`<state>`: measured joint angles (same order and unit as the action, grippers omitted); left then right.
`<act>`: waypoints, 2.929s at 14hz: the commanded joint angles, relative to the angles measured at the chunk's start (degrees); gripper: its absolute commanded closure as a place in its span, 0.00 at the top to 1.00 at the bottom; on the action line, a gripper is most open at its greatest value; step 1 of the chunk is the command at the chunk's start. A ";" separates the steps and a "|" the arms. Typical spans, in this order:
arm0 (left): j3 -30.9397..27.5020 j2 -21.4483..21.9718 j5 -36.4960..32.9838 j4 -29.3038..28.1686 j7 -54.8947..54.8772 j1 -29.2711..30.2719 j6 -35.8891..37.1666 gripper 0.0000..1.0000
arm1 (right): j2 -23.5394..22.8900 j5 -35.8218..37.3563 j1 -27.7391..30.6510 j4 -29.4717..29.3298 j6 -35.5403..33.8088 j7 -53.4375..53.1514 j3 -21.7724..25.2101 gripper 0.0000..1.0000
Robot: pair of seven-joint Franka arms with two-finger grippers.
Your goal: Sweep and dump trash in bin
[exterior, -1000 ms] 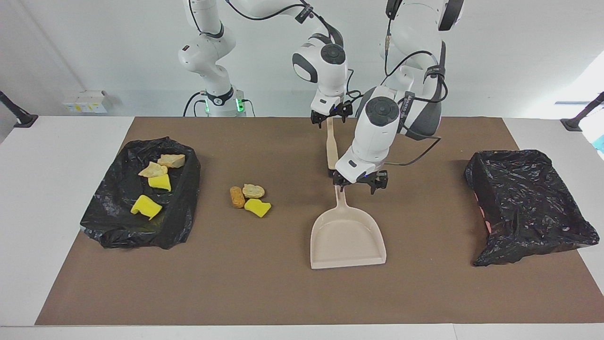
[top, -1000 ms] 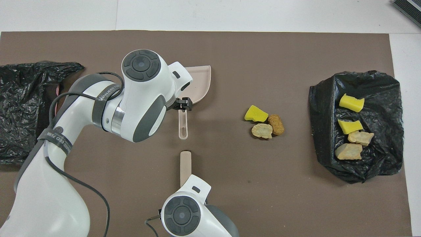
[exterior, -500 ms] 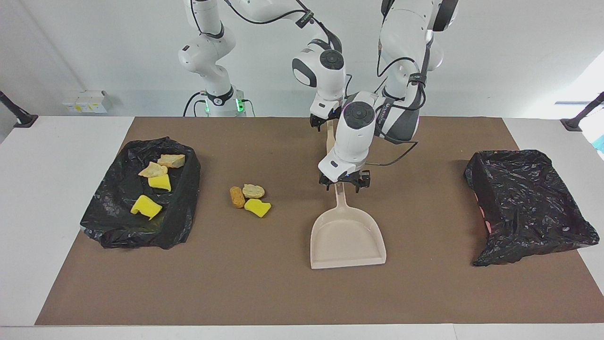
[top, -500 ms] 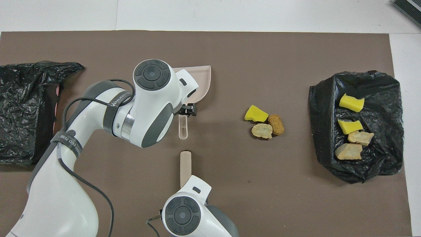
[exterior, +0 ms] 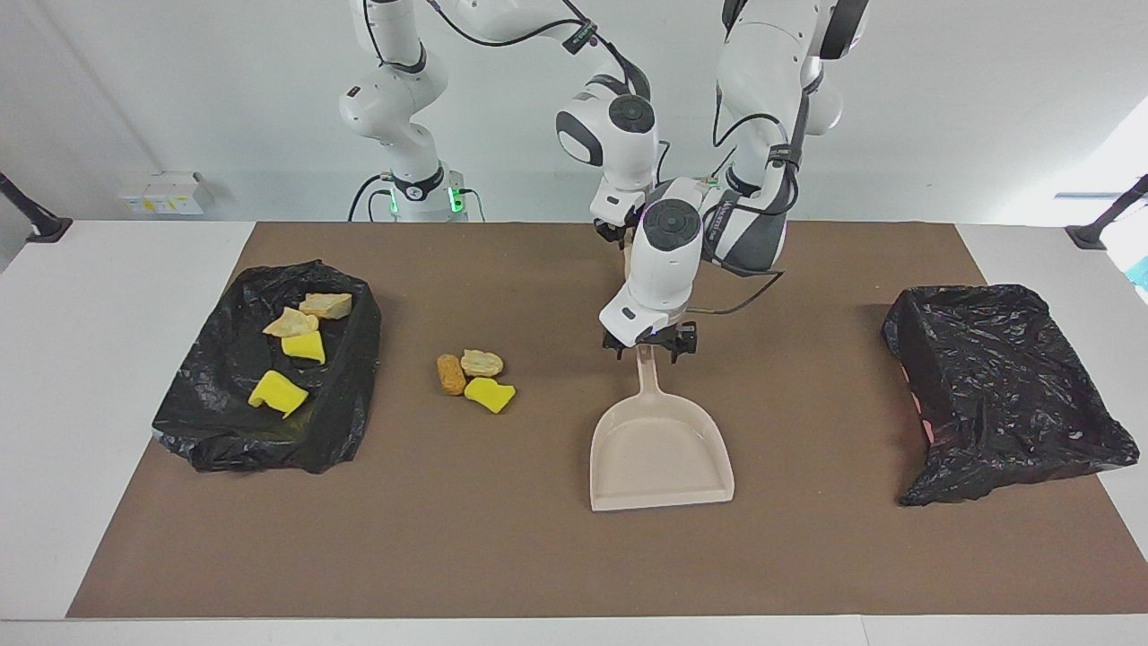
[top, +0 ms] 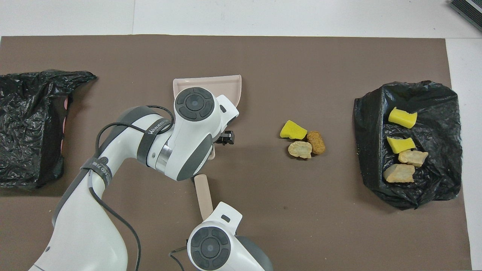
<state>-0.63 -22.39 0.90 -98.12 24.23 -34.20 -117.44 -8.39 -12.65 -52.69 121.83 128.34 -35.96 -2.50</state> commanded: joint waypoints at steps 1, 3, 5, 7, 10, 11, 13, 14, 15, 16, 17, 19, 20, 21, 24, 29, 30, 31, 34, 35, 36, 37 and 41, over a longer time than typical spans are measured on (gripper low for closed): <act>-0.78 1.47 0.07 -2.78 1.34 -0.87 -1.83 0.97 | 0.13 -0.71 0.13 0.51 0.51 -0.87 0.13 0.00; -0.78 1.48 0.07 -2.87 3.18 -0.87 -2.18 0.75 | 0.04 -0.10 0.13 -0.54 -2.55 -0.78 0.21 0.00; -0.78 1.48 0.07 -2.87 2.58 -0.78 -2.70 0.11 | 0.74 2.44 0.22 -1.42 -6.24 -0.69 0.39 0.00; -0.86 1.39 -0.19 -2.78 2.22 -0.78 -3.49 0.00 | 2.92 3.95 0.57 -2.39 -11.33 -0.61 0.65 0.00; -1.30 1.56 -0.98 -1.82 0.48 0.18 -3.76 0.00 | 10.21 4.56 4.78 -1.86 -19.94 0.44 0.65 0.00; -1.74 1.91 -1.60 -1.12 -2.84 0.27 -3.15 0.00 | 12.15 5.35 6.10 -1.86 -22.84 0.80 0.65 0.00; -1.74 2.70 -1.69 -0.68 -8.82 2.90 -2.71 0.00 | 15.14 6.32 8.99 -1.78 -26.20 2.72 0.57 0.00; -1.74 3.31 -1.69 -0.67 -12.16 3.52 -2.62 0.00 | 15.94 6.41 10.05 -2.04 -26.73 3.08 0.57 0.00; -1.74 3.84 -1.69 -0.67 -15.85 4.05 -2.01 0.00 | 16.56 6.50 10.67 -2.13 -27.17 3.08 0.65 0.00; -1.83 3.94 -1.69 -0.67 -20.15 4.75 -0.78 0.00 | 17.52 6.67 11.46 -2.30 -27.87 3.08 0.74 0.00; -1.74 4.02 -1.86 -0.67 -24.45 5.63 0.45 0.00 | 18.84 7.46 12.95 -2.30 -28.66 3.17 0.74 0.00; -1.83 4.55 -4.49 -0.76 -33.33 5.98 3.09 0.00 | 22.00 8.17 17.42 -2.30 -31.47 5.09 0.74 0.00; -1.83 4.55 -5.89 -0.76 -37.03 6.07 3.18 0.00 | 23.14 8.17 20.84 -2.83 -33.22 7.02 0.83 0.00; -1.83 4.64 -6.17 -0.94 -39.33 6.33 3.62 0.00 | 24.11 8.26 24.44 -3.27 -35.50 8.34 0.83 0.00; -2.09 4.90 -6.87 -1.11 -53.43 7.65 4.33 0.00 | 23.07 10.89 34.99 -2.22 -29.51 20.26 0.39 0.00; -2.09 4.99 -8.36 -1.38 -66.55 8.09 5.56 0.00 | 12.97 16.52 40.30 0.15 -20.44 25.25 0.39 0.00; -2.09 5.08 -8.46 -1.64 -71.21 8.36 5.47 0.00 | 11.48 16.61 40.30 1.03 -19.11 24.10 0.39 0.00; -2.09 5.08 -8.46 -1.73 -75.17 8.45 5.56 0.00 | 10.16 16.69 40.30 1.47 -18.40 23.22 0.39 0.00; -2.01 6.22 -9.33 -3.83 -79.25 7.31 4.68 0.00 | 9.62 17.57 40.30 4.10 -16.72 22.60 0.48 0.00; -1.92 6.92 -9.60 -5.14 -79.25 6.87 3.98 0.00 | 9.45 18.70 40.91 4.55 -16.46 22.60 0.39 0.00; -2.01 7.97 -9.69 -7.07 -79.25 5.47 2.23 0.00 | 9.44 18.89 41.17 4.99 -15.85 23.03 0.39 0.00; -2.01 9.02 -9.86 -9.26 -79.16 4.33 1.09 0.00 | 9.36 18.89 41.09 5.08 -15.84 22.60 0.39 0.00; -1.92 11.93 -12.06 -15.08 -78.38 2.30 -4.11 0.00 | 6.02 16.79 39.69 4.91 -13.47 20.32 0.13 0.00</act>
<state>-2.05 -13.85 -9.75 -108.19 -54.11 -30.95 -118.82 -1.08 4.77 -12.51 126.09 112.90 -13.73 -1.86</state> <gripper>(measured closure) 0.678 0.740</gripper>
